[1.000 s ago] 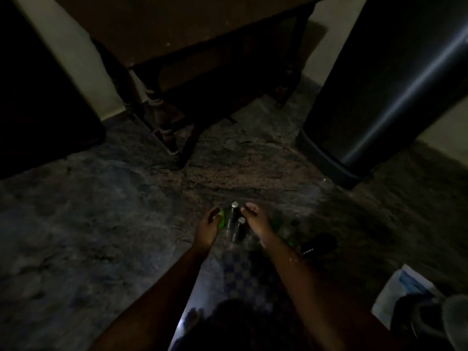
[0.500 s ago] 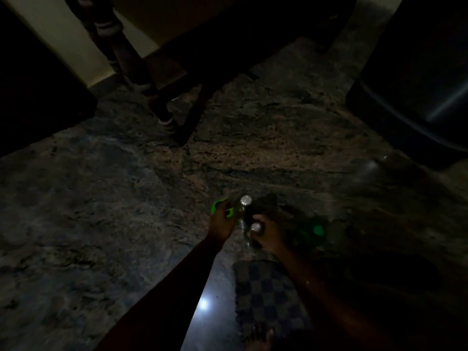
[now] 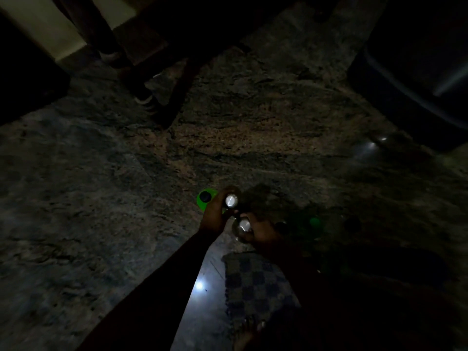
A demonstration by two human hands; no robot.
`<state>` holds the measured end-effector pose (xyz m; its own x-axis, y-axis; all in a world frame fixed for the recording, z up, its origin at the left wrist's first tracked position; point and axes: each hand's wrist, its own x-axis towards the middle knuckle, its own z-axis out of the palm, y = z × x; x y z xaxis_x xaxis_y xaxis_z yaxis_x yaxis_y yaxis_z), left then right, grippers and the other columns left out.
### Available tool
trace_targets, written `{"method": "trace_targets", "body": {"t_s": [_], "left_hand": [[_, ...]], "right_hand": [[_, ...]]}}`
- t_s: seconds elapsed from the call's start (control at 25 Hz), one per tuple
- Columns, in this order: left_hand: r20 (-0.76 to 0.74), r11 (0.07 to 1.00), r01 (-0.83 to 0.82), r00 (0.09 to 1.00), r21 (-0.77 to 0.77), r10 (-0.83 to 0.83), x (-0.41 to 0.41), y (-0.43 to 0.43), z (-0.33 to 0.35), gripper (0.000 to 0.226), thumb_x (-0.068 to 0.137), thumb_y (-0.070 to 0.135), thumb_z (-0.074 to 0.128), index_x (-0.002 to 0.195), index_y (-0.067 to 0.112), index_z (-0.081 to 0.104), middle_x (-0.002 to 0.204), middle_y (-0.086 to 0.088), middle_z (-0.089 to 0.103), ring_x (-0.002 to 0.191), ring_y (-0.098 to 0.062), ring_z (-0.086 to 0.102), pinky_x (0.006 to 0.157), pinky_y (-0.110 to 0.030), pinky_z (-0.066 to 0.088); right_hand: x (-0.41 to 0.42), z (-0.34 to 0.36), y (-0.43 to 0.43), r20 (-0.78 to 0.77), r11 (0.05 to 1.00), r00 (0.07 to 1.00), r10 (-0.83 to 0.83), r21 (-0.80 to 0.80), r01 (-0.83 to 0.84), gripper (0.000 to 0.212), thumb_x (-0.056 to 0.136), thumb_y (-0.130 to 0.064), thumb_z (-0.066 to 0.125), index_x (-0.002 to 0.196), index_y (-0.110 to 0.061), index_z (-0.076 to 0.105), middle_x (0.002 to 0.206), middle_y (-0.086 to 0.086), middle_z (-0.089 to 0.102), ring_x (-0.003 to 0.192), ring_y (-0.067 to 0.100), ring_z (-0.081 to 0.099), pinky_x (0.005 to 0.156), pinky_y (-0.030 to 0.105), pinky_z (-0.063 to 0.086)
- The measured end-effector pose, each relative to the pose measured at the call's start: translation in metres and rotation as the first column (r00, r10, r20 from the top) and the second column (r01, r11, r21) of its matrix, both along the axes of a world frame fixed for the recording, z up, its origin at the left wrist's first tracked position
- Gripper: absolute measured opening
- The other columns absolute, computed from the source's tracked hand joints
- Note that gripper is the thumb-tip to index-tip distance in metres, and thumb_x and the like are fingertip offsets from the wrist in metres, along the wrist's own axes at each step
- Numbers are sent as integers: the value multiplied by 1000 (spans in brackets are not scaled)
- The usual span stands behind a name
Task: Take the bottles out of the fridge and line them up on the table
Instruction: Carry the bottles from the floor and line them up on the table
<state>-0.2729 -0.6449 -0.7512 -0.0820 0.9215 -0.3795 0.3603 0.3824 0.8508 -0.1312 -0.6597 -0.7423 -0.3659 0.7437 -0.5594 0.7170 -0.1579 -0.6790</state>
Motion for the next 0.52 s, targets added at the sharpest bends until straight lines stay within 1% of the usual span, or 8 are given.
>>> {"method": "trace_targets", "body": {"t_s": [0.08,0.12,0.2,0.24,0.28,0.32,0.4,0.52], "left_hand": [[31,996,-79,997,46,77,-3,-19,11,52,75,-4,65,124,-1,49,128,-19,55,121,-28,52,104,-36,43],[54,992,-116,992,47,113,-6,-30,20,51,75,0,66,124,1,51,128,-18,57,120,-27,53,104,-39,44],[103,980,-196,976,40,191,-9,-57,44,54,73,15,68,124,11,52,127,-12,59,120,-27,55,102,-48,44],[121,974,-224,968,38,218,-10,-70,57,53,73,19,69,123,17,54,126,-8,61,119,-25,56,101,-47,46],[129,969,-246,962,38,239,-10,-83,75,49,74,17,69,121,22,56,122,-1,64,117,-20,58,98,-42,48],[125,966,-255,961,51,247,-8,-94,98,45,76,11,69,117,25,58,116,9,67,113,-9,60,95,-31,49],[118,949,-301,950,91,290,-3,-115,148,43,76,-3,67,112,20,59,102,24,69,99,13,59,84,-8,46],[162,920,-356,930,164,331,2,-149,235,44,73,-9,66,115,2,57,104,4,67,91,19,58,80,-3,44]], "right_hand": [[4,9,-6,50,997,999,11,-74,-7,51,92,-22,51,140,-15,34,139,15,47,126,30,46,104,34,34],[7,16,-11,60,998,998,1,-68,3,51,93,-25,49,141,-16,33,139,15,47,127,31,46,105,34,33],[15,46,-24,25,999,999,-32,10,32,54,88,-34,48,138,-15,39,138,11,50,128,27,46,107,26,28],[17,64,-31,-9,999,999,-44,30,44,54,86,-34,51,135,-15,42,137,10,51,128,24,46,106,23,26],[18,82,-36,-41,997,998,-58,49,60,51,86,-30,55,133,-14,45,137,9,52,128,22,46,106,21,26],[19,103,-42,-66,992,993,-95,79,100,48,86,-26,59,131,-15,48,135,8,54,127,22,48,105,21,28],[15,151,-60,-110,965,973,-202,149,217,43,83,-25,64,124,-20,55,128,6,60,121,20,53,103,24,35],[6,235,-96,-173,947,959,-225,192,257,41,82,-27,66,121,-18,57,125,6,63,118,20,56,100,26,40]]}}
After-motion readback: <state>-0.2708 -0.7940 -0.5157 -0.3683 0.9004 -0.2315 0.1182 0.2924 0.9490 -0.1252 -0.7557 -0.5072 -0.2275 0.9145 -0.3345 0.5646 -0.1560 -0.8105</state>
